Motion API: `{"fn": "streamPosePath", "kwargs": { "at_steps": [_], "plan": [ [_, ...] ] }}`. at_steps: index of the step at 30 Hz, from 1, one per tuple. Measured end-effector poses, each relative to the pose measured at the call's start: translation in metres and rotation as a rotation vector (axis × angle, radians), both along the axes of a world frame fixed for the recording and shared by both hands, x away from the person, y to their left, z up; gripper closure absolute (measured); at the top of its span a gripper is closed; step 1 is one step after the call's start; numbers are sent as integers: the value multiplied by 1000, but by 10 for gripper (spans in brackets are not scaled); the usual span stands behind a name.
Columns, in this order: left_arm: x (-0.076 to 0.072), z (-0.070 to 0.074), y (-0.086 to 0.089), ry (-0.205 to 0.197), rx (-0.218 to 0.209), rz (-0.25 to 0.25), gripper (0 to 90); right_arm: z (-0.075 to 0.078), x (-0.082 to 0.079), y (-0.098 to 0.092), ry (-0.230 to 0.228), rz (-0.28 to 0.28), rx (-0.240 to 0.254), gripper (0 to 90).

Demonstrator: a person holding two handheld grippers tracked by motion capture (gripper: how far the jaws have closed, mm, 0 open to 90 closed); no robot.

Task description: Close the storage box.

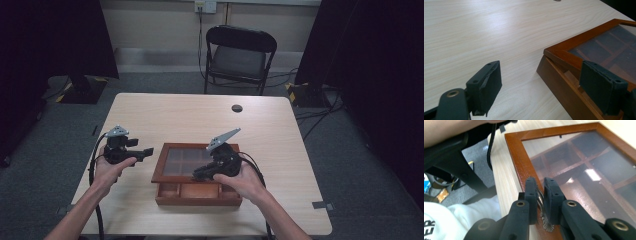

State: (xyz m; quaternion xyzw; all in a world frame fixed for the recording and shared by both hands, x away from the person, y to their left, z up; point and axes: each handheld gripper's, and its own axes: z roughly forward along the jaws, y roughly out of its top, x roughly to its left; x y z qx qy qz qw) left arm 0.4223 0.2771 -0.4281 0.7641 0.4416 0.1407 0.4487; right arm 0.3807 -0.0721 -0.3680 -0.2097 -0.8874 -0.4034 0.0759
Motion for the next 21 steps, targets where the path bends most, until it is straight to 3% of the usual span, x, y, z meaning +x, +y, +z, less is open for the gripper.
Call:
{"fn": "streamPosePath", "kwargs": {
  "at_steps": [21],
  "plan": [
    [1, -1, 0, 5, -1, -6, 171, -28, -5, 5, 52, 31, -49, 823]
  ]
}}
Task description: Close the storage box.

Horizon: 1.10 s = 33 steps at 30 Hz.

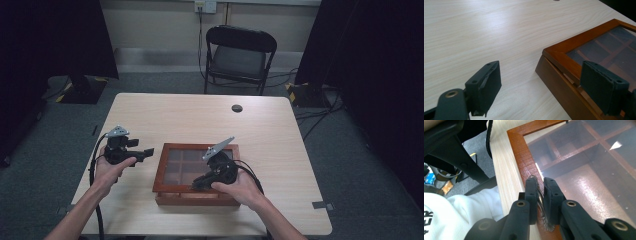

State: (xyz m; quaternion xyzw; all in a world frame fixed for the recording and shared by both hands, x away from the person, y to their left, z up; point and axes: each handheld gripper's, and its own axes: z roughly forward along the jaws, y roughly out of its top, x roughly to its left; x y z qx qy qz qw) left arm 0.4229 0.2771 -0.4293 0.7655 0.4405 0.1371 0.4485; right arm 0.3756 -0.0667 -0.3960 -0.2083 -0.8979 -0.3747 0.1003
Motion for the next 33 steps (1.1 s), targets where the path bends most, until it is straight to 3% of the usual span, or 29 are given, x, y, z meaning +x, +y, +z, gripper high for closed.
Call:
{"fn": "streamPosePath", "kwargs": {
  "at_steps": [7, 18, 24, 33],
  "plan": [
    [0, -1, 1, 7, -8, 4, 166, -6, 0, 1, 7, 7, -1, 825],
    [0, -2, 0, 11, -6, 4, 166, -14, 0, 6, 12, 21, -39, 827],
    [0, -2, -1, 11, -5, 5, 167, -27, -3, 9, 13, 16, -70, 828],
    [0, -2, -2, 16, 1, -2, 169, -31, -3, 6, 28, 7, -32, 825]
  ]
}}
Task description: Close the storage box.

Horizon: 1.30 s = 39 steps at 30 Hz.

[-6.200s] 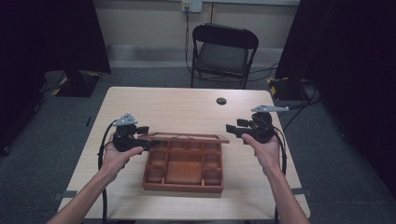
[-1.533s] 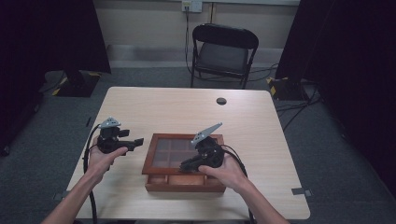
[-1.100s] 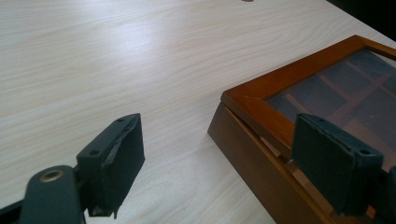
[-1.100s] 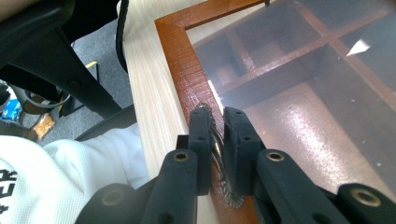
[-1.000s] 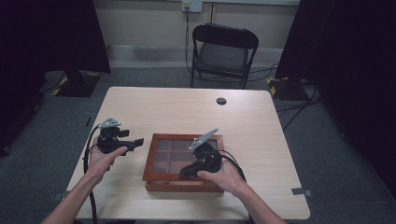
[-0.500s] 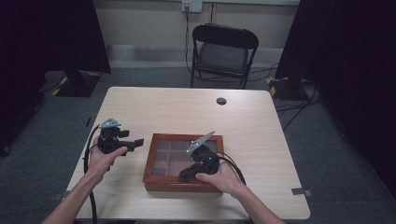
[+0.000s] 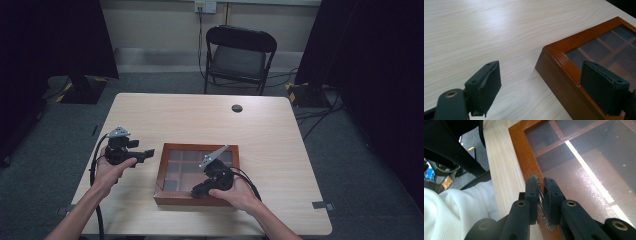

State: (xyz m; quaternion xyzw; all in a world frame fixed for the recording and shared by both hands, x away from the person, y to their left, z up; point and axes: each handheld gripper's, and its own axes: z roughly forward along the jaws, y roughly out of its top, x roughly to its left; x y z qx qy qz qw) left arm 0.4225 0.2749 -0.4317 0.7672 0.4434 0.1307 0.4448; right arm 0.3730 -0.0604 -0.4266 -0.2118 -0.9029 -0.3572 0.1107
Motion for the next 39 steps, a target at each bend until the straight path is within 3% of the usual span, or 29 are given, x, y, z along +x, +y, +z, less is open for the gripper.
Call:
{"fn": "streamPosePath", "kwargs": {
  "at_steps": [4, 9, 16, 23, 28, 35, 37, 39],
  "plan": [
    [0, 0, -1, -1, 9, 4, 169, 1, 0, -4, -16, -35, 38, 789],
    [-1, 0, -3, -3, 21, -9, 172, 15, 7, -15, -36, -119, 122, 692],
    [-3, 0, -4, 4, 16, 8, 189, 30, 16, -42, -98, -297, 175, 450],
    [-6, 4, -1, 10, 21, 19, 195, 33, 19, -82, -88, -463, 212, 276],
    [-12, 5, 6, 17, 50, 20, 196, 35, 17, -115, -104, -571, 207, 160],
    [-15, 0, 21, 43, 91, 39, 196, 24, 12, -159, -114, -704, 138, 143],
    [-16, -3, 24, 55, 125, 43, 196, 18, 12, -170, -117, -732, 127, 144],
    [-18, -7, 27, 68, 122, 47, 196, 10, 11, -179, -119, -782, 94, 144]
  ]
}}
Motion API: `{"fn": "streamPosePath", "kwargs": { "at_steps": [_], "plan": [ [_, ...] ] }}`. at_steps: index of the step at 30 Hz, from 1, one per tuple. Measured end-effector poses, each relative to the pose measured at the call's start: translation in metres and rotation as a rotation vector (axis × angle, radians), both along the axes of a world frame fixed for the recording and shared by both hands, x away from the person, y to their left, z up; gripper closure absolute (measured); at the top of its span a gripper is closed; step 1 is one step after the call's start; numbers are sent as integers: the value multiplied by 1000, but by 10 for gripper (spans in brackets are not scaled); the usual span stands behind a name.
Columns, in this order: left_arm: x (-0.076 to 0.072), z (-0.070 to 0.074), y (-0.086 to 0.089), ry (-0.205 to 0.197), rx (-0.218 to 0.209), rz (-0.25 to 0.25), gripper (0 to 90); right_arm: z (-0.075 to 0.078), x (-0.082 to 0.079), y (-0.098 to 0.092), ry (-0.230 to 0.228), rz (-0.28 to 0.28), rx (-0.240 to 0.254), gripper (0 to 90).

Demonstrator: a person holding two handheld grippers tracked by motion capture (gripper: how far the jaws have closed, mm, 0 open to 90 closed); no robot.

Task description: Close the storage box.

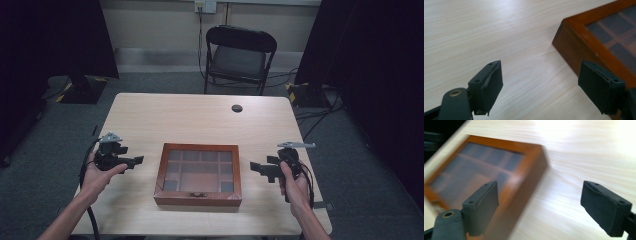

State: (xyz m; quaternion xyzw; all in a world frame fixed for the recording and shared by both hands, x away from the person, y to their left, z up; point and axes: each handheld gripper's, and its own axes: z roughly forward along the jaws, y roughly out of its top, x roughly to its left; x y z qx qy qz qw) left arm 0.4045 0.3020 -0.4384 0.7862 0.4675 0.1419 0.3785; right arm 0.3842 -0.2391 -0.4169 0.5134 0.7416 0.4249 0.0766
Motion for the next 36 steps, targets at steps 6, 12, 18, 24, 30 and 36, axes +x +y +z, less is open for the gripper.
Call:
{"fn": "streamPosePath", "kwargs": {
  "at_steps": [6, 12, 18, 24, 30, 36],
  "plan": [
    [1, -17, 6, 67, 42, 44, 196, -27, 2, -19, 38, -137, -121, 145],
    [9, -36, 7, 126, 68, 54, 190, -50, 9, -31, 109, -210, -181, 146],
    [9, -45, 3, 110, 161, 95, 181, -63, 9, -27, 129, -209, -260, 135],
    [7, -54, -1, 40, 160, 80, 143, -79, 4, -14, -15, -184, -368, 0],
    [6, -64, -1, -35, 129, 46, 0, -85, 3, -14, -84, -183, -338, 0],
    [5, -65, -2, -38, 128, 50, 0, -85, 4, -14, -85, -182, -338, 0]
  ]
}}
